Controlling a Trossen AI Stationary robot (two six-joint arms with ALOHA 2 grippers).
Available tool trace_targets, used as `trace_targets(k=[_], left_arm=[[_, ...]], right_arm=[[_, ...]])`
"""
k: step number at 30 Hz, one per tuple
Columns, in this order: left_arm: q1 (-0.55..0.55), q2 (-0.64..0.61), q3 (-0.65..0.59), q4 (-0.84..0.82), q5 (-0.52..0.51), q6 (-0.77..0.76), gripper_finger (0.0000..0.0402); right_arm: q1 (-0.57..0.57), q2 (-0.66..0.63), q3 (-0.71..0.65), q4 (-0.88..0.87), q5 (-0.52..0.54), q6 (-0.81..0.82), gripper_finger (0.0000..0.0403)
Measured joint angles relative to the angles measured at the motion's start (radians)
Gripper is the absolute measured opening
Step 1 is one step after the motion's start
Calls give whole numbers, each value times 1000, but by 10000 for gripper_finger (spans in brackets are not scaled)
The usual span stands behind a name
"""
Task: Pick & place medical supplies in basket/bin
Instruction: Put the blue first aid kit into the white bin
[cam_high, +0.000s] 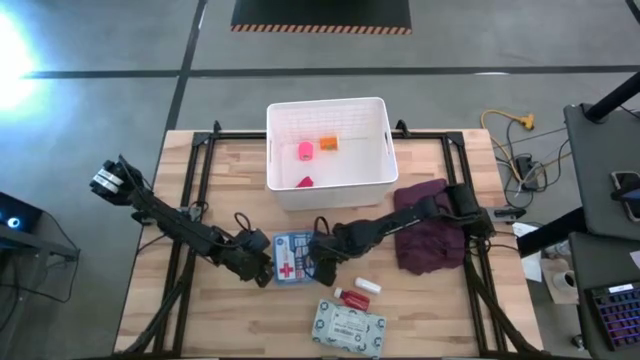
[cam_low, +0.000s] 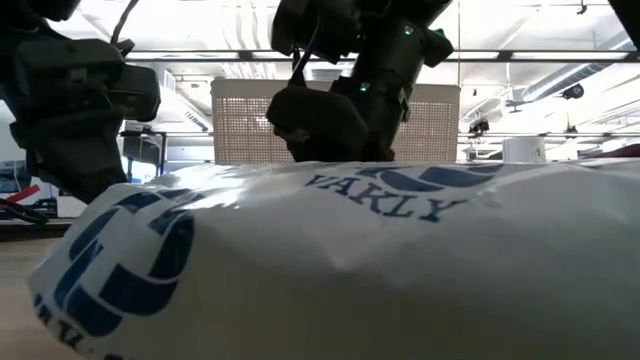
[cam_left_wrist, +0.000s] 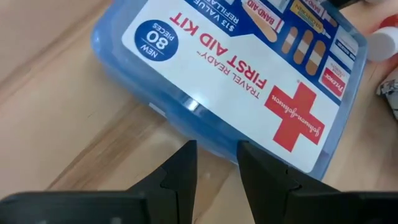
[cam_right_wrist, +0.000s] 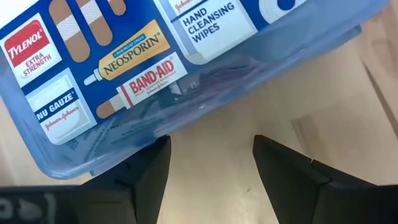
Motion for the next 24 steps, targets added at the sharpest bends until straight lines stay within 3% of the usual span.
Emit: trace_targets(k=[11, 17, 24], left_arm=[[-3, 5, -6, -46, 91, 1, 102], [6, 5, -12, -21, 35, 0, 102], [20, 8, -12, -23, 49, 1, 102]], right_arm=[[-5, -98, 72, 18, 27, -61, 228], [-5, -161, 93, 122, 48, -144, 228], [-14, -107, 94, 247, -50, -60, 228]])
